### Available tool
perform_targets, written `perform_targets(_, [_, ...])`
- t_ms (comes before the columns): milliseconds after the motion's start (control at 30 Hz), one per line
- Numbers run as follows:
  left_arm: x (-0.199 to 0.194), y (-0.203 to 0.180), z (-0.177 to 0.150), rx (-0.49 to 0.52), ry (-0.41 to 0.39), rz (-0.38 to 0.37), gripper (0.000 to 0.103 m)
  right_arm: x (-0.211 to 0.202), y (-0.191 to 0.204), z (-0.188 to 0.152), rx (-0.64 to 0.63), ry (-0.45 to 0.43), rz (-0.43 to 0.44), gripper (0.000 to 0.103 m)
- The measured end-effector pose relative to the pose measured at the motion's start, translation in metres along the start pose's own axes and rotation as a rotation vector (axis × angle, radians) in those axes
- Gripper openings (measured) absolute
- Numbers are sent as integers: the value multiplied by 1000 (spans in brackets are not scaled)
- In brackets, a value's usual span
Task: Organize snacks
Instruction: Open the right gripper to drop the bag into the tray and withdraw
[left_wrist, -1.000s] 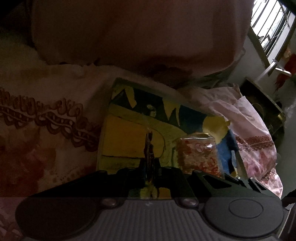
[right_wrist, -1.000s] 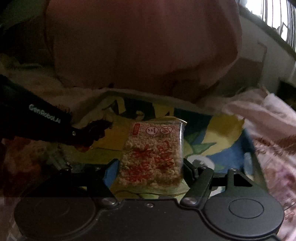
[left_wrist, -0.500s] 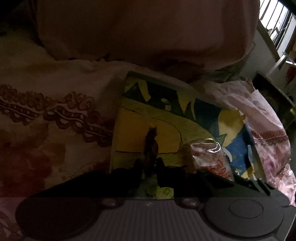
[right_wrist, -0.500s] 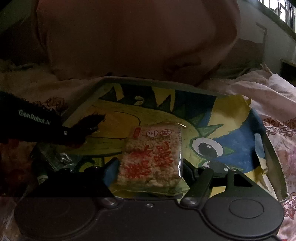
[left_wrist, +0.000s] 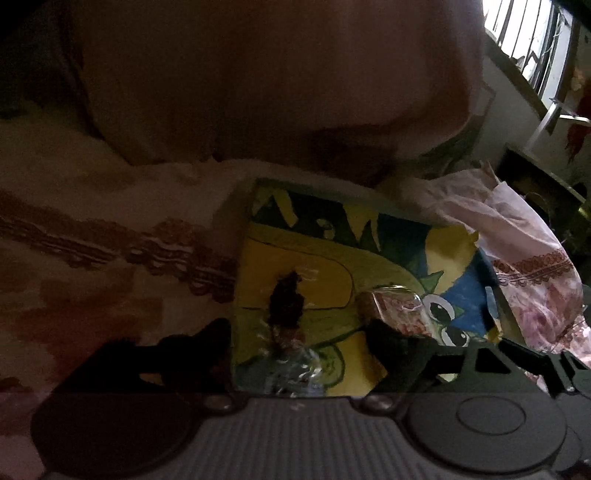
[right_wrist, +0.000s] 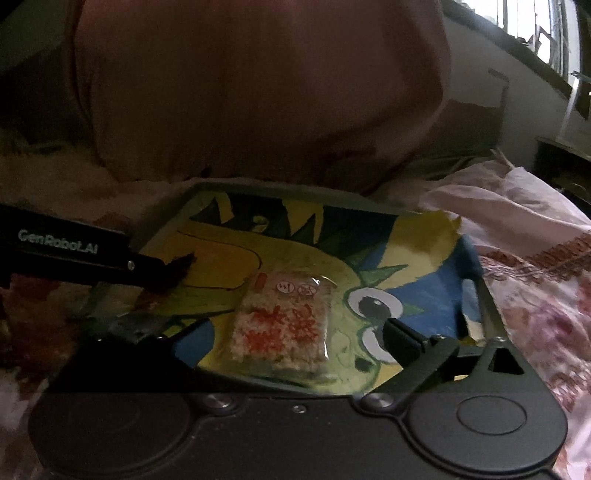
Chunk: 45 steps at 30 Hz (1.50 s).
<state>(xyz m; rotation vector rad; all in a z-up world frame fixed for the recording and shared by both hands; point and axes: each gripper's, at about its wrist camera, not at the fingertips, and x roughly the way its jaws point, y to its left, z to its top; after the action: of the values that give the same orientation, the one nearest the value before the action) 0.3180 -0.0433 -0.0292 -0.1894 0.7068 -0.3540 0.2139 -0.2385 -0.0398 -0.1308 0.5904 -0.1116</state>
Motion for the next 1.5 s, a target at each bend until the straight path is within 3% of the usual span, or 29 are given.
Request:
perform_targets(367, [-55,6,-11,25,-45,102,97,-44,14,-9,-62,-19,17,102])
perform_targets(967, [-77,13,-27,2,-28,109,98,-70,11,-12,-41,-36,10,102])
perform_targets(1500, [-139,12,-66,-6,30,178,102,-140,2,-43,39,-10,-11,102])
